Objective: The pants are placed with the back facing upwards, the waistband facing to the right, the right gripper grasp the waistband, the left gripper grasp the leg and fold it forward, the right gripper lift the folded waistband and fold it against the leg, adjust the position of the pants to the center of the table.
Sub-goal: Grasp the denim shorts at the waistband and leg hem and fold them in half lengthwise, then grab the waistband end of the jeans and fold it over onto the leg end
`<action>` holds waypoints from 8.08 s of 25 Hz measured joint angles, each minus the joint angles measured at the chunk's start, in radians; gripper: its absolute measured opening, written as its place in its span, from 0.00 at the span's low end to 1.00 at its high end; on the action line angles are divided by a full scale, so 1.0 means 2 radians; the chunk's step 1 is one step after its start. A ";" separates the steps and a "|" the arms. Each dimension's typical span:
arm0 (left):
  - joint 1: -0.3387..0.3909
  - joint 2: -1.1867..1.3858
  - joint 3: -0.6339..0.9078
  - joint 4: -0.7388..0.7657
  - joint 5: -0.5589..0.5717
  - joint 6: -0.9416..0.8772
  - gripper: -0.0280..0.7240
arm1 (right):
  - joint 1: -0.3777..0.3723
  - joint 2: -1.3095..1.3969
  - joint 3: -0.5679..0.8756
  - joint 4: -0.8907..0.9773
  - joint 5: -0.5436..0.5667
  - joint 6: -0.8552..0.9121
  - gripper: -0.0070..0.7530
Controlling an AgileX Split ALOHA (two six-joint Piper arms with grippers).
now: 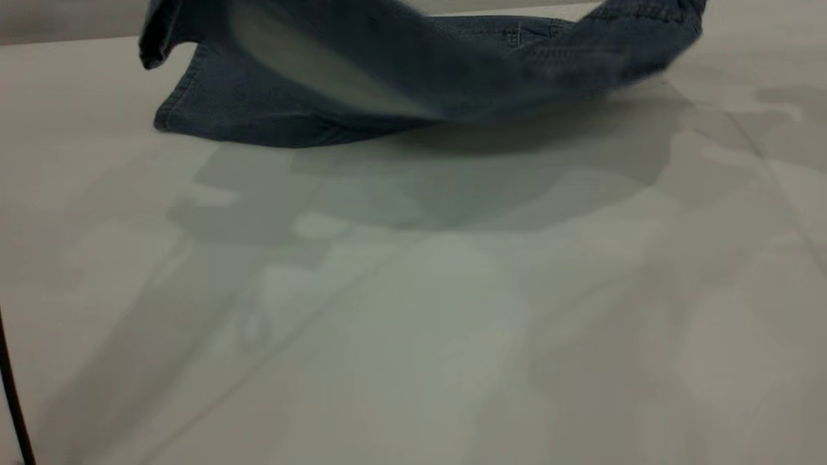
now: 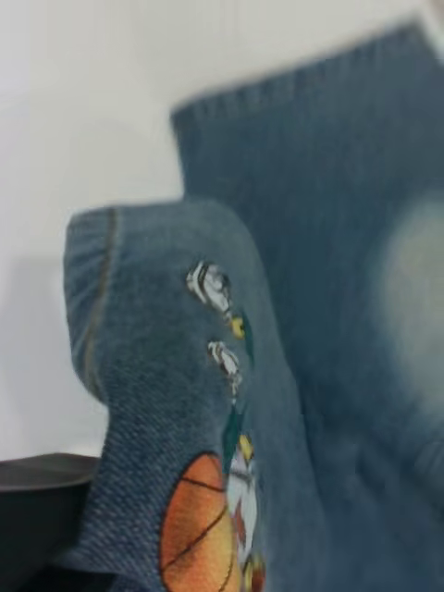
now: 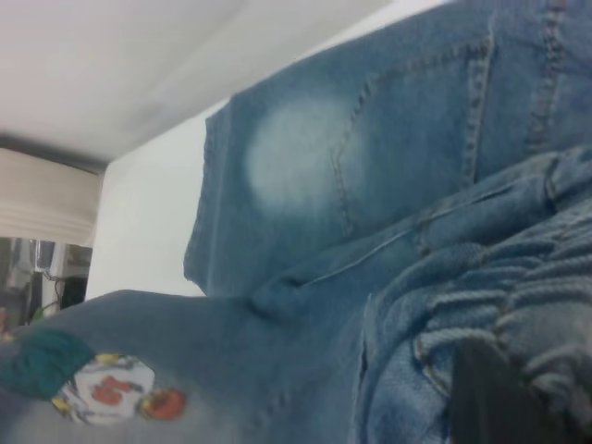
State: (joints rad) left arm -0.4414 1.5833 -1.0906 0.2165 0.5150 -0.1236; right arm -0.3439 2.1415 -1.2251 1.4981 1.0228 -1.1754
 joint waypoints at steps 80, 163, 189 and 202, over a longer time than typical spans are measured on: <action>0.106 0.354 -0.425 0.013 0.146 0.022 0.14 | 0.094 0.152 -0.310 -0.235 -0.063 0.282 0.07; 0.012 0.395 -0.424 0.165 0.134 -0.009 0.70 | 0.042 0.255 -0.314 -0.075 0.027 0.235 0.78; 0.005 0.395 -0.424 0.165 0.131 -0.034 0.70 | 0.097 0.307 -0.393 -0.013 -0.070 0.210 0.77; 0.005 0.395 -0.424 0.166 0.130 -0.034 0.70 | 0.104 0.307 -0.395 -0.024 -0.074 0.164 0.11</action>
State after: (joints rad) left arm -0.4310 2.3727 -1.9382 0.5480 0.7755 -0.1924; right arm -0.1367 2.7562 -2.0144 1.4497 0.8740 -0.8469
